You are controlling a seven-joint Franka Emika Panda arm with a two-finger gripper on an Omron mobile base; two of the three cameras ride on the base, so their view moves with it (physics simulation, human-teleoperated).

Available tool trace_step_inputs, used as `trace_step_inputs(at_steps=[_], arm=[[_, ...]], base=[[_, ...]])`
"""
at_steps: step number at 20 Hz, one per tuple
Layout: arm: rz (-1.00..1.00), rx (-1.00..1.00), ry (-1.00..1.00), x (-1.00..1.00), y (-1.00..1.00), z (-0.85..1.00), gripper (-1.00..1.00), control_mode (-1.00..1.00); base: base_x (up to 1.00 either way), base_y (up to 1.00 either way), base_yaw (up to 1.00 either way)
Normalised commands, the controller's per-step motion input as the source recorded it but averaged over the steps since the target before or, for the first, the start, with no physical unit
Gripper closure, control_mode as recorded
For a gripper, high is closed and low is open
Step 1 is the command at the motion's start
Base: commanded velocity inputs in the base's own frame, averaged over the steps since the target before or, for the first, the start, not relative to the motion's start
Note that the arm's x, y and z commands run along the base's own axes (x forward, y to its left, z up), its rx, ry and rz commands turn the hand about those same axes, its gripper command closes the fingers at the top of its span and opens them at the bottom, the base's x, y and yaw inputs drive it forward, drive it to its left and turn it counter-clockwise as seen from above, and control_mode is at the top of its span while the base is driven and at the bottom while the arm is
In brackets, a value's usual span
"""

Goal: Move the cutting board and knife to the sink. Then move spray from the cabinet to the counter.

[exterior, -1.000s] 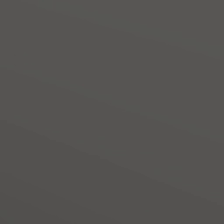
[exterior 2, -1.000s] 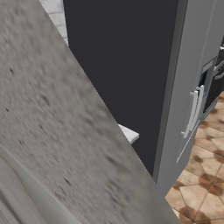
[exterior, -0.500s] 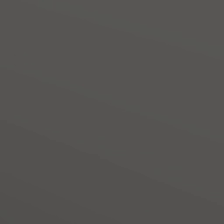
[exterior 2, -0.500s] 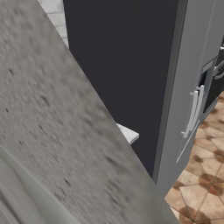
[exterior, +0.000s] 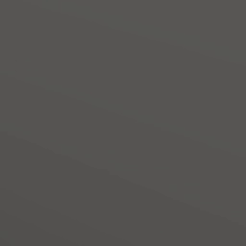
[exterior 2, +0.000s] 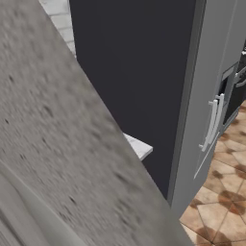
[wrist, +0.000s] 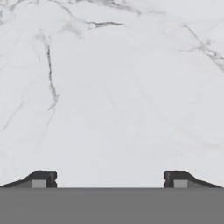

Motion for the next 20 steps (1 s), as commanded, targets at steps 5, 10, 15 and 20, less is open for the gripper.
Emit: trace_step_inputs(at_steps=[5, 10, 15, 20], arm=[[0.00, 0.01, 0.00, -0.25, -0.47, -0.06, -1.00, -1.00], [0.00, 0.01, 0.00, -0.25, -0.40, -0.01, -1.00, -1.00], [0.00, 0.00, 0.00, -0.24, -0.33, 0.00, -1.00, -1.00], [0.00, 0.00, -0.03, -0.08, -0.18, 0.00, -1.00, -1.00]], base=[[0.00, 0.00, 0.00], [0.00, 0.00, 0.00], [0.00, 0.00, 0.00], [0.00, 0.00, 0.00]])
